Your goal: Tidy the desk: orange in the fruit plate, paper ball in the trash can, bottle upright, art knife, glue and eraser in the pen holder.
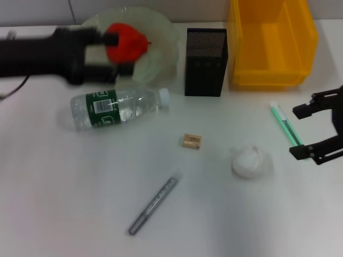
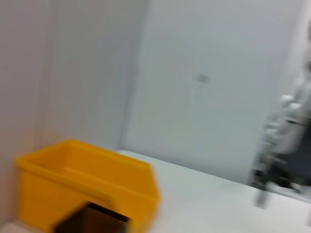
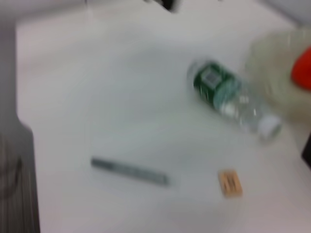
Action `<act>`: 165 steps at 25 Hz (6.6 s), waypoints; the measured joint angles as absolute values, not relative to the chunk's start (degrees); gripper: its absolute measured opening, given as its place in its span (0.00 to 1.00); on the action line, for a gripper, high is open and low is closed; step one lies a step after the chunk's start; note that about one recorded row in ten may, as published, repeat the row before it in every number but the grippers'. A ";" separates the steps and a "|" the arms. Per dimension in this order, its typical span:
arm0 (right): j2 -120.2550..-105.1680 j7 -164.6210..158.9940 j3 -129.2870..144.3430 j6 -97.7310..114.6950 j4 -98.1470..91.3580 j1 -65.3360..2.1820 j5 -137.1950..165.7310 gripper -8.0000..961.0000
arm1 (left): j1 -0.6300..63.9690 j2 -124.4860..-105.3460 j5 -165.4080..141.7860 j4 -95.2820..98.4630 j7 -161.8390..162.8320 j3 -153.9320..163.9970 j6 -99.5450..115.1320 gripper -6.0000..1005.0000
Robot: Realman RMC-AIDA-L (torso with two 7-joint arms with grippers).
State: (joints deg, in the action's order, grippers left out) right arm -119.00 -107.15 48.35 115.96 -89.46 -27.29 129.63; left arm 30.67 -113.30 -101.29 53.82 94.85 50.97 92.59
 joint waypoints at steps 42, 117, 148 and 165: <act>-119.62 -142.55 100.19 89.10 -70.04 -43.25 152.12 0.85 | 22.79 -112.13 -101.34 51.58 87.64 47.90 99.76 0.82; -118.28 -116.23 42.11 123.99 -103.11 -25.68 140.47 0.85 | 34.46 -118.79 -134.54 74.90 106.88 80.52 76.04 0.78; -117.29 -94.73 24.02 121.84 -84.57 -20.56 134.34 0.85 | 44.36 -119.15 -139.67 57.43 113.28 95.06 57.04 0.76; -118.15 -94.93 24.30 121.86 -84.73 -21.24 134.05 0.85 | 47.16 -119.18 -145.26 51.71 119.18 99.60 51.58 0.76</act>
State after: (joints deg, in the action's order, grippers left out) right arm -118.15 -94.93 24.30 121.86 -84.73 -21.24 134.05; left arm 47.16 -119.18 -145.26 51.71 119.18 99.60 51.58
